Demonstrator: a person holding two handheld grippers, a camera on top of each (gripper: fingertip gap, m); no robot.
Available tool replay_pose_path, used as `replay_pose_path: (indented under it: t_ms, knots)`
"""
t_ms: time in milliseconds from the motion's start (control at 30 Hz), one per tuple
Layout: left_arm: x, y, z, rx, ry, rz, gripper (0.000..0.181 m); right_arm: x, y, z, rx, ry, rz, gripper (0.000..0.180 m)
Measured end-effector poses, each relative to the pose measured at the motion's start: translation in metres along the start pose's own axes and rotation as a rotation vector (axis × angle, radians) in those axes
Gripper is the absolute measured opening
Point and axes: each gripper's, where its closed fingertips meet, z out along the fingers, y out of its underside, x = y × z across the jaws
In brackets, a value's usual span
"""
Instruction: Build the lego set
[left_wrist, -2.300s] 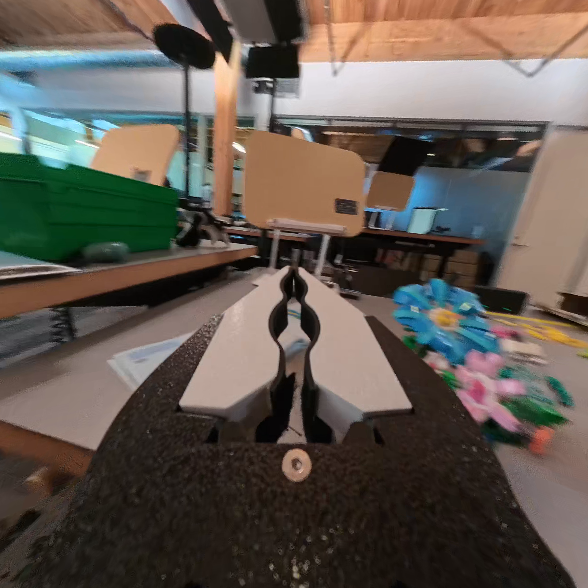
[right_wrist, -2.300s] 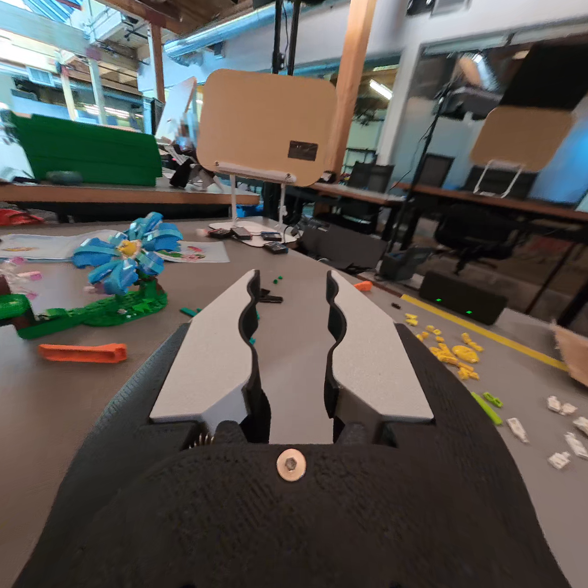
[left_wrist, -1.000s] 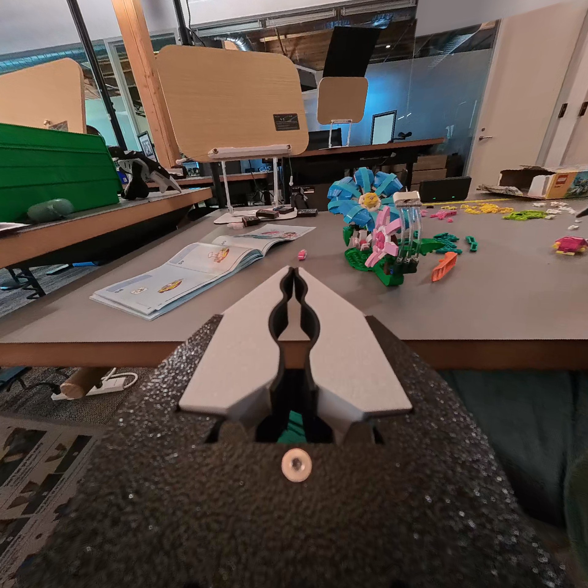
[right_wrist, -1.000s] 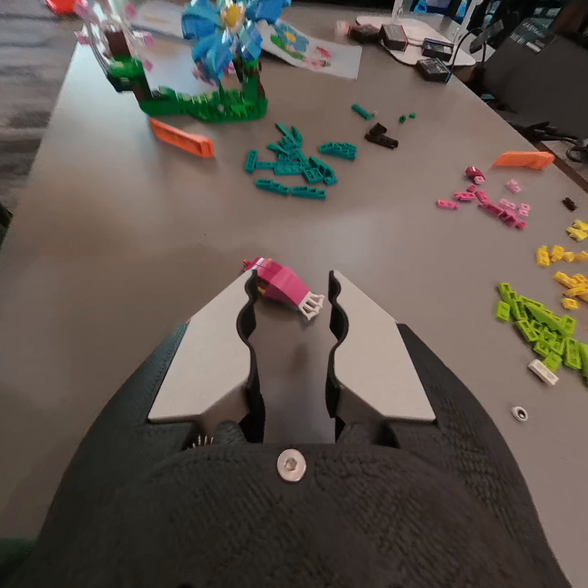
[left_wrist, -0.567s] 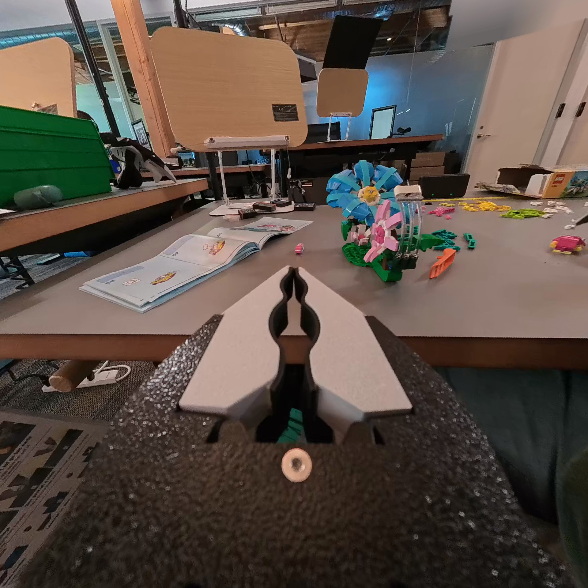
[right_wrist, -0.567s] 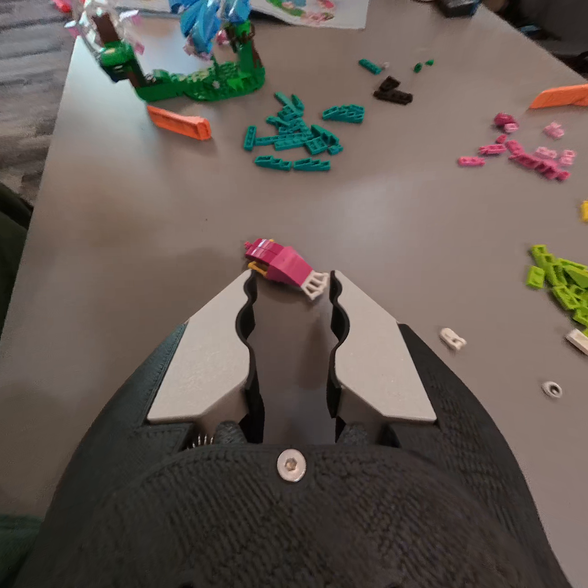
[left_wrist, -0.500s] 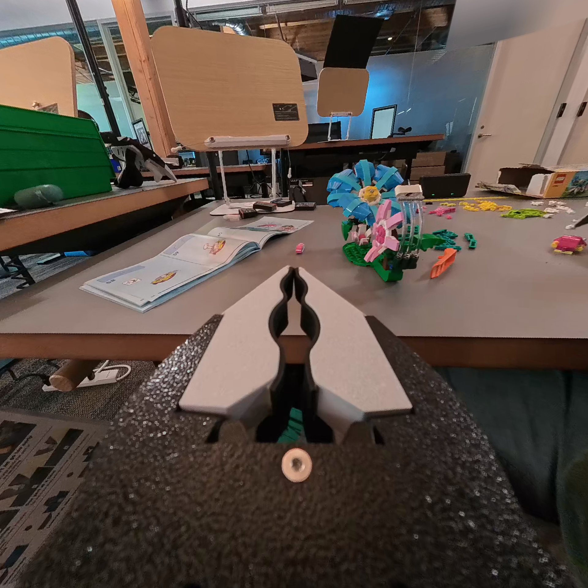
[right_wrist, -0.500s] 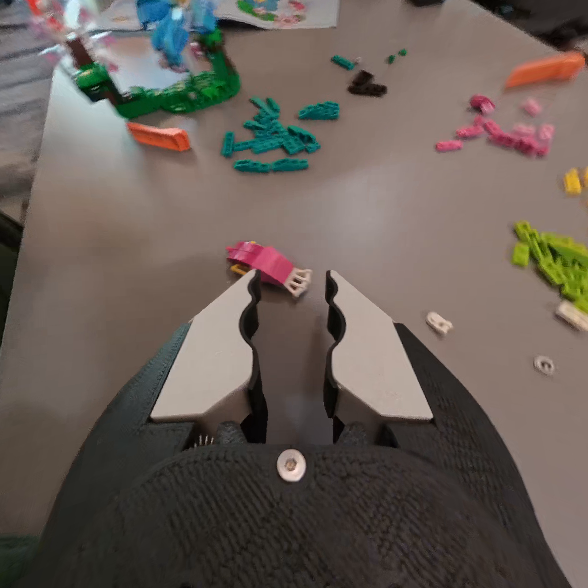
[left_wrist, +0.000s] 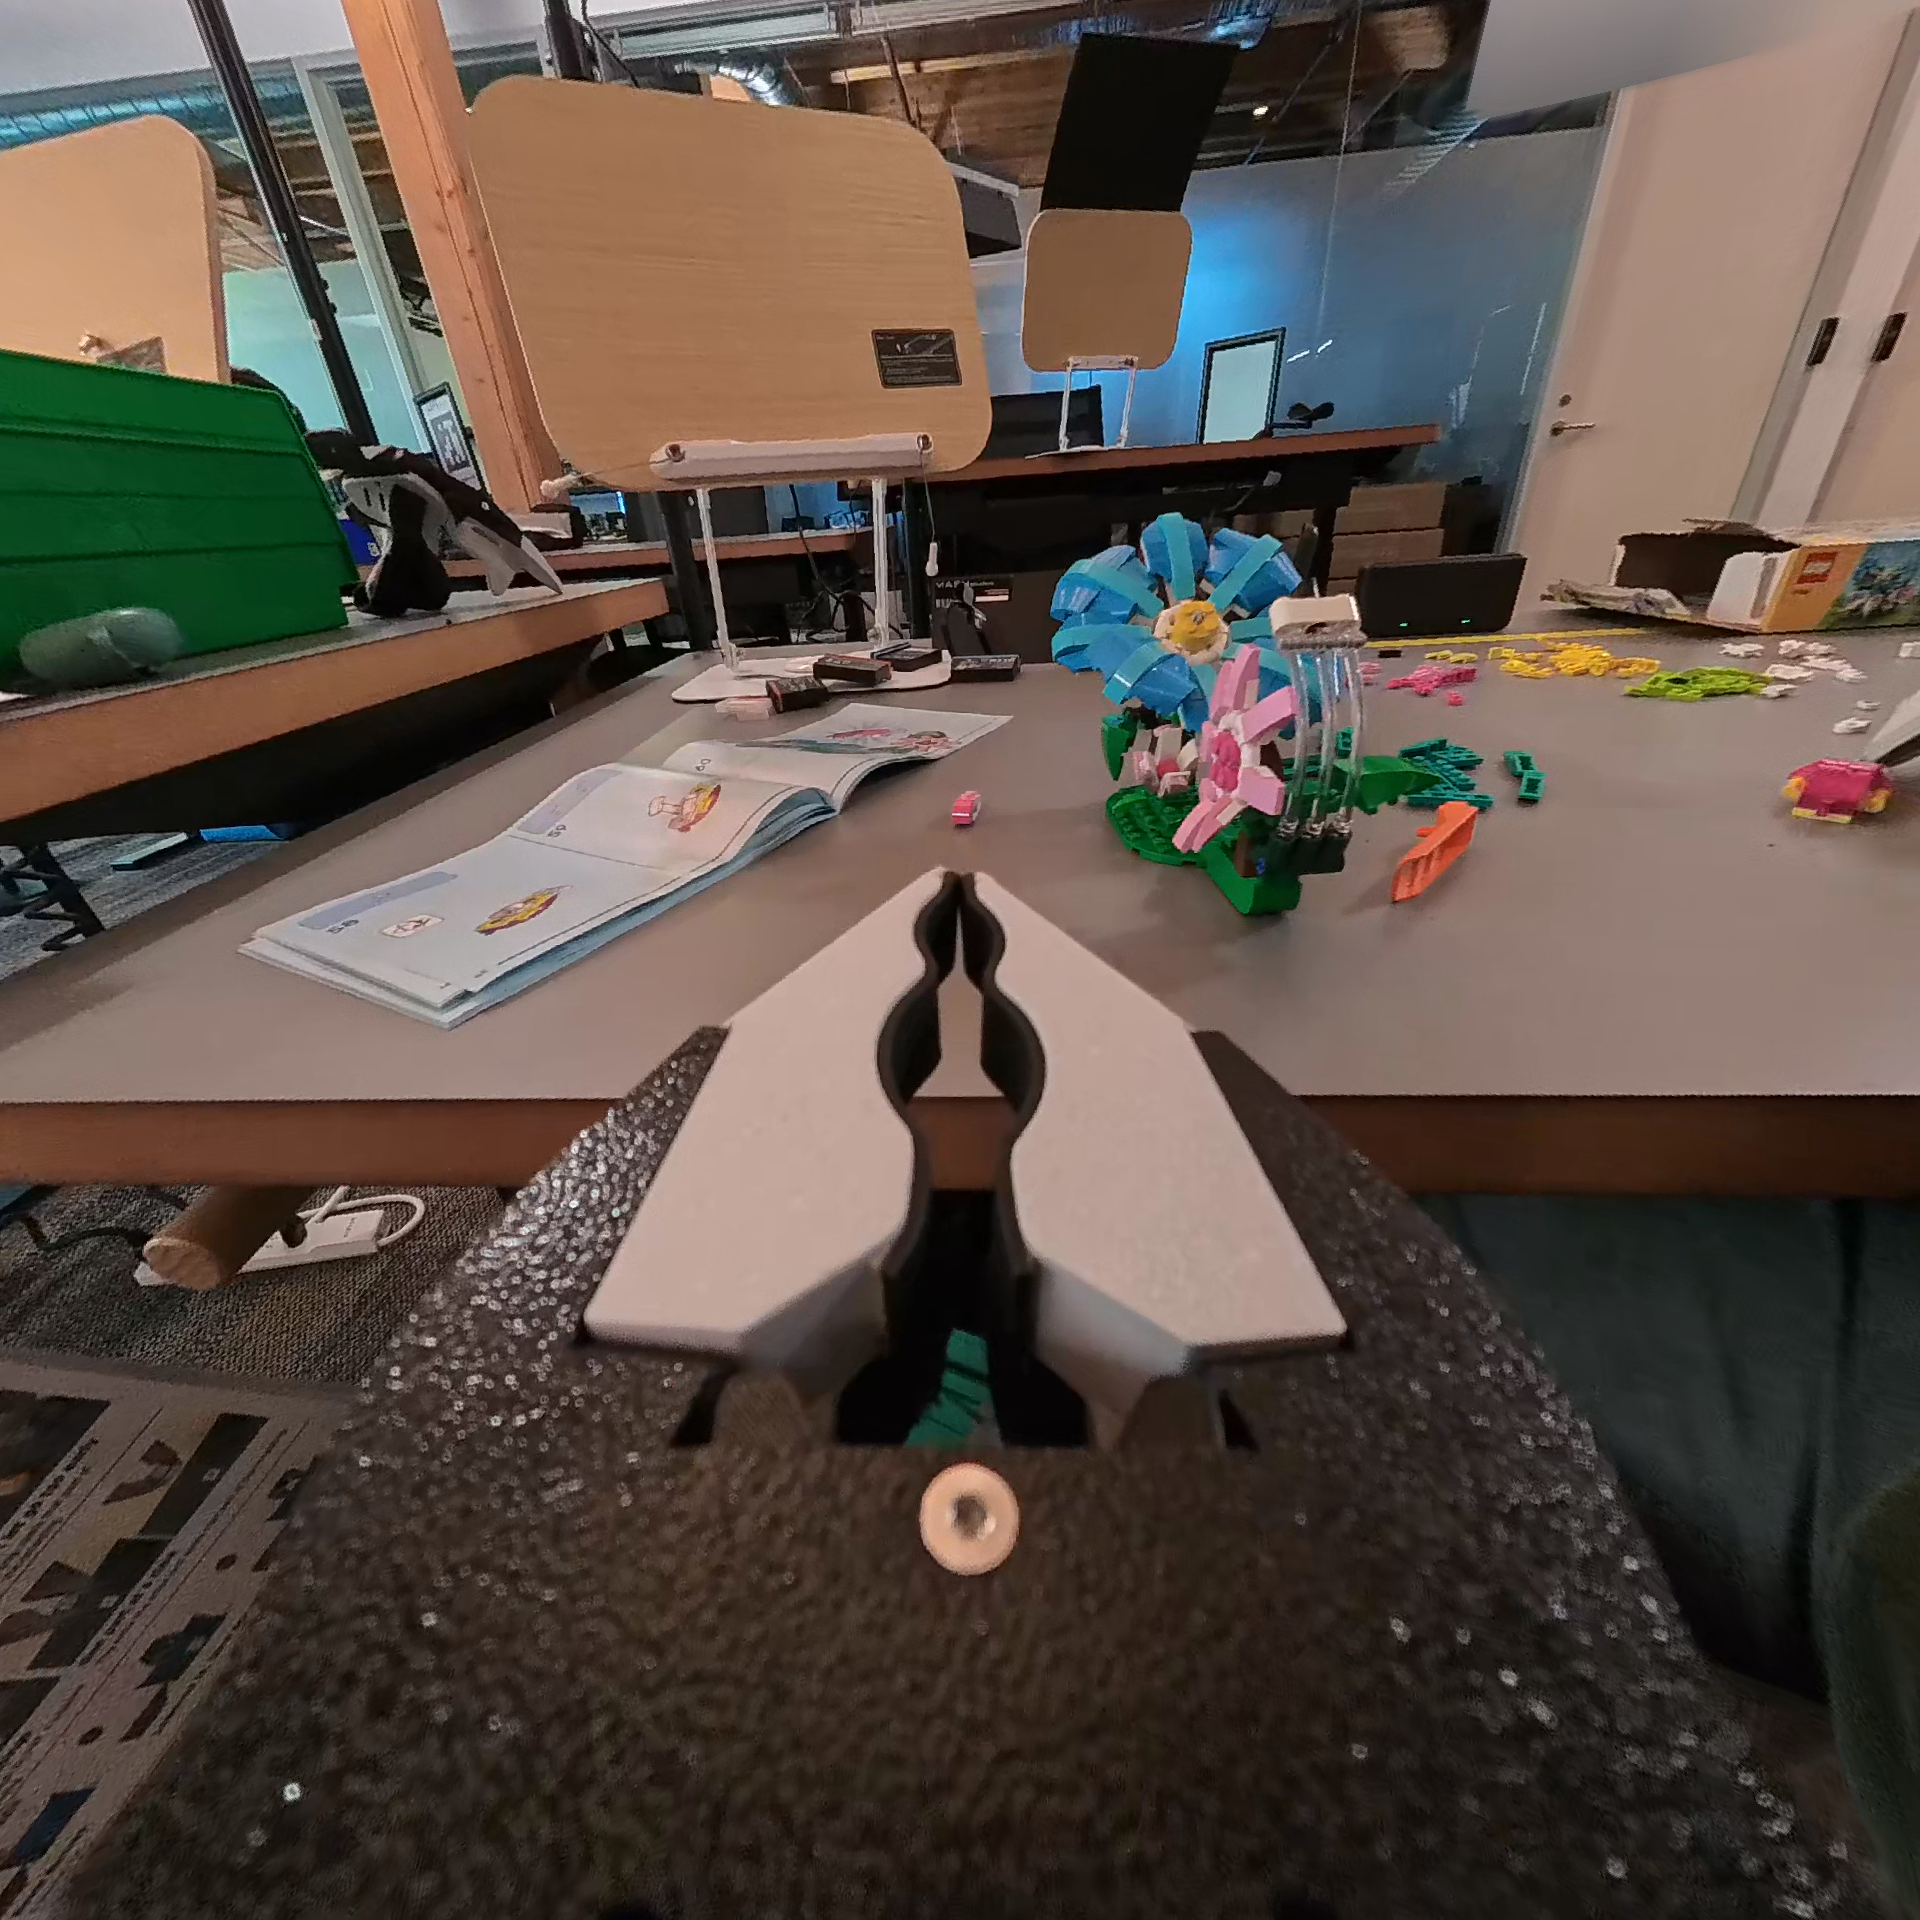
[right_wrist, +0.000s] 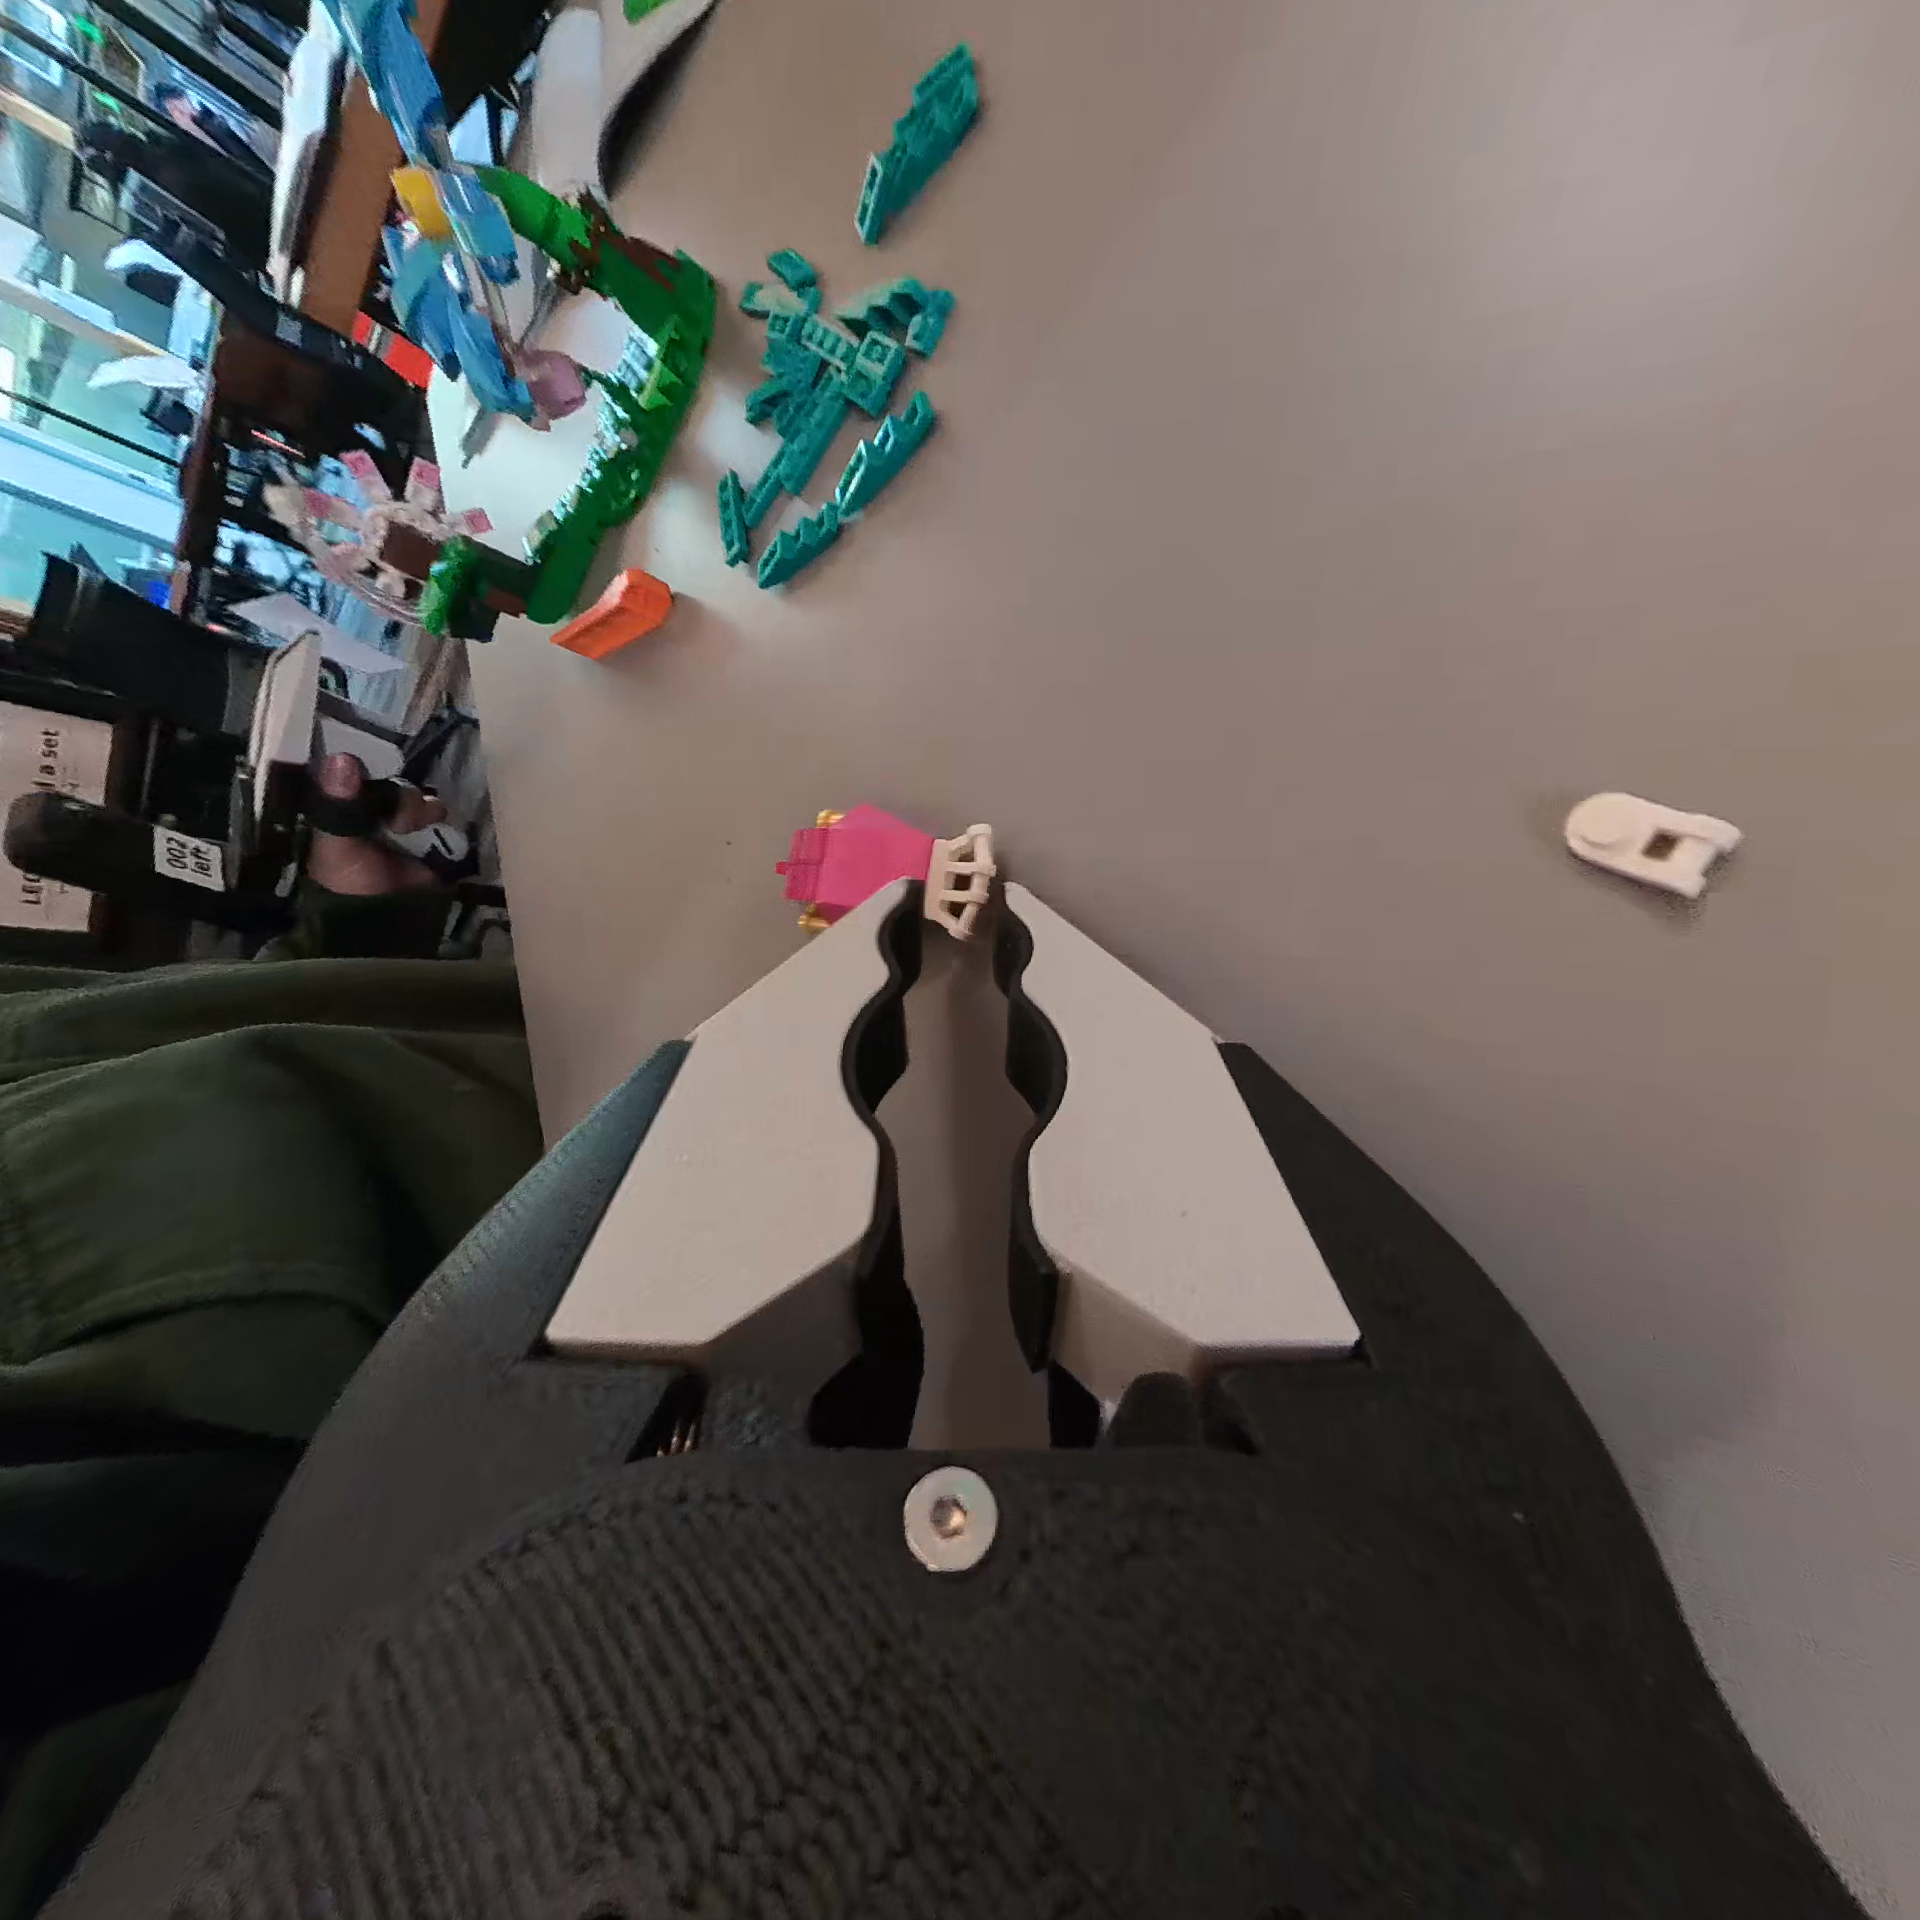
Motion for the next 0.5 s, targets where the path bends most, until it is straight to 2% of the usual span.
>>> replay_pose_path:
  t_ms: [67,300,400,500]
  knots:
    - [0.0,0.0,0.0,-0.001,-0.001,0.002,0.0,0.0,0.001,0.004,-0.013,0.009,-0.012,0.003]
    - [0.0,0.001,0.0,-0.005,0.0,0.0,0.0,-0.015,-0.004,0.007,0.017,0.013,-0.128,0.003]
    - [-0.001,0.001,-0.001,-0.005,-0.001,0.0,0.0,-0.026,-0.019,-0.002,0.097,0.049,-0.226,0.003]
    - [-0.002,0.001,-0.001,-0.004,-0.006,-0.003,0.0,-0.04,-0.037,-0.016,0.178,0.139,-0.409,0.002]
